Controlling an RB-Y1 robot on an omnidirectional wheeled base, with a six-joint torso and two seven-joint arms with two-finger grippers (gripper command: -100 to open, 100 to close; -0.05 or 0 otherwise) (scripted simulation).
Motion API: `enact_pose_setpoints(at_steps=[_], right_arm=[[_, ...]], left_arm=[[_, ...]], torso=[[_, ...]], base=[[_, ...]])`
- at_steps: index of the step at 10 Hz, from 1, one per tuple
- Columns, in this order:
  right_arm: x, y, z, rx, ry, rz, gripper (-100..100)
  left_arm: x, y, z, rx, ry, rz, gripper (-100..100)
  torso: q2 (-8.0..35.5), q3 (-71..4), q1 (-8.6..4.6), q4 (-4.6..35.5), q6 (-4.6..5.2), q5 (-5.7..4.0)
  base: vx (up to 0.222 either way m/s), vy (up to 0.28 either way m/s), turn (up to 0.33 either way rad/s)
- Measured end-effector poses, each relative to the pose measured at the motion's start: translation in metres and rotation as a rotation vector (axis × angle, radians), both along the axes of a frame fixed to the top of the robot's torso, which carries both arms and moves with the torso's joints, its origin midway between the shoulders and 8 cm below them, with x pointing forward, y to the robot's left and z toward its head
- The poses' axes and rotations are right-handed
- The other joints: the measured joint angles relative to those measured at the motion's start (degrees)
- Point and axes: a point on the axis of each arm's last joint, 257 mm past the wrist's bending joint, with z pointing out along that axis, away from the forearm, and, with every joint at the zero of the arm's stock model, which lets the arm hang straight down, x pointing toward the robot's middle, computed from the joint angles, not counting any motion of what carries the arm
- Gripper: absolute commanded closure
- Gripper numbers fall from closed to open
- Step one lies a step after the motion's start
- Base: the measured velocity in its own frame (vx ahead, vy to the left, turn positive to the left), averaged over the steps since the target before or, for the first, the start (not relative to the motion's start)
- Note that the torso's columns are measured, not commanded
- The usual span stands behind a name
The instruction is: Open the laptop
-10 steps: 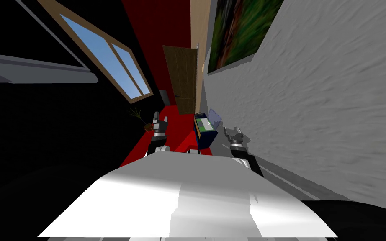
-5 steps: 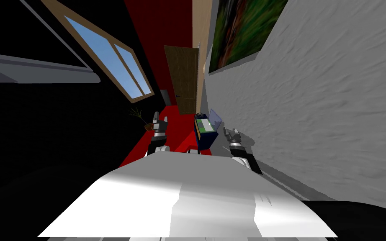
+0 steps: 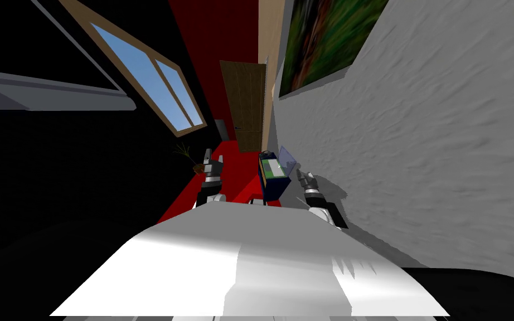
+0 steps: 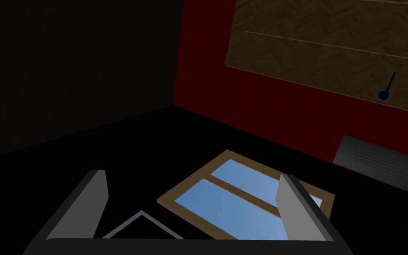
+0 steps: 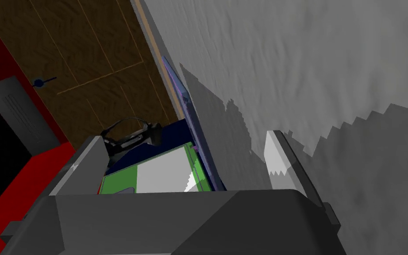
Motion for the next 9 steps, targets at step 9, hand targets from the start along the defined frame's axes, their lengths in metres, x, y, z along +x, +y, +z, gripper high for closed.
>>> enact_pose_setpoints(at_steps=[9], right_arm=[[0.020,0.014,-0.017,0.367,0.042,0.101,-100]], left_arm=[[0.000,0.000,0.000,0.000,0.000,0.000,0]], torso=[[0.03,0.02,0.05,0.01,0.01,0.01]], base=[[0.028,-0.033,0.034]])
